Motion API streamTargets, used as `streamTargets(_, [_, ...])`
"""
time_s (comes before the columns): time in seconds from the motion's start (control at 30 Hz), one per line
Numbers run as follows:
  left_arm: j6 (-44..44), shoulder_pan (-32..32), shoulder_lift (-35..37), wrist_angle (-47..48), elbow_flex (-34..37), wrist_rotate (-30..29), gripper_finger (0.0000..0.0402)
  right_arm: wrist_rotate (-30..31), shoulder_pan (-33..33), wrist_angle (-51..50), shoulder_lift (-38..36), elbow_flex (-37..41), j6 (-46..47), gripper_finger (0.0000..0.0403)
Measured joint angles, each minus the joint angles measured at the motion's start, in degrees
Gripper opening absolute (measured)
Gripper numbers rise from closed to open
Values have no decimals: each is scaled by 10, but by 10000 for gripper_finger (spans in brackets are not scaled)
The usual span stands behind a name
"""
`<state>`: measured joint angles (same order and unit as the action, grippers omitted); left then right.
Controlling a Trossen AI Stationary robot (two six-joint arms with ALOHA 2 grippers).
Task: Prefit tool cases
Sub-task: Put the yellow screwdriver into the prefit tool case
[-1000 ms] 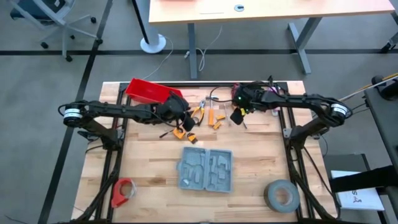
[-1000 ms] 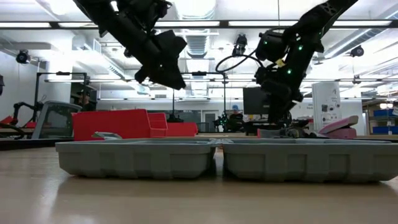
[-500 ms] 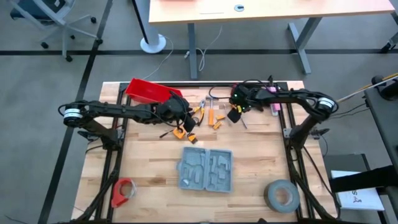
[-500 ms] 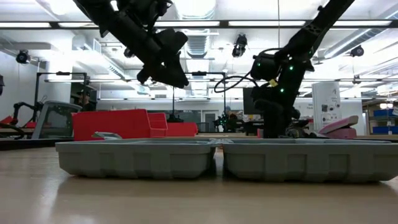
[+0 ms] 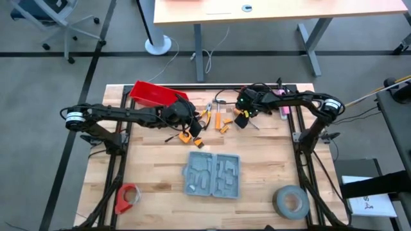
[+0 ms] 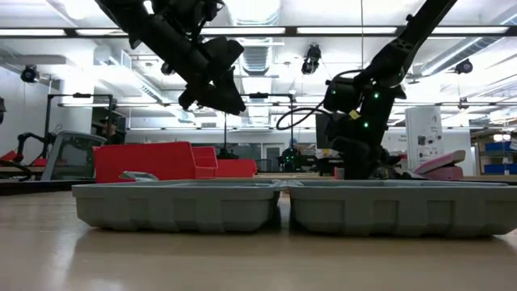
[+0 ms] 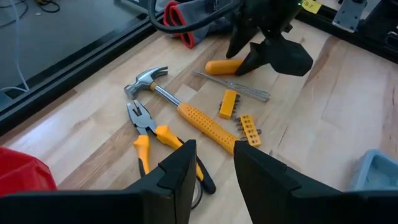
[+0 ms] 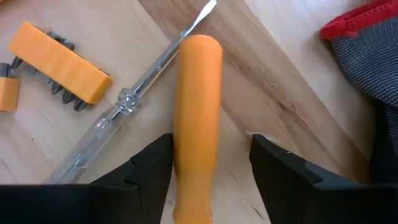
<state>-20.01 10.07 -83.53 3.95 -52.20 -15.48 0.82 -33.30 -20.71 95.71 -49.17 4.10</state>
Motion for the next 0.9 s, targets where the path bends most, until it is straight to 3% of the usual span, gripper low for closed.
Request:
streamTargets(0.4, [0, 1, 0, 0, 0, 0, 114, -15, 0, 1, -4, 0, -33, 67])
streamTargets(0.73, [0, 1, 0, 0, 0, 0, 114, -46, 0, -2, -8, 0, -37, 68])
streamTargets(0.9, [0, 1, 0, 1, 0, 0, 114, -74, 0, -6, -37, 1, -37, 44])
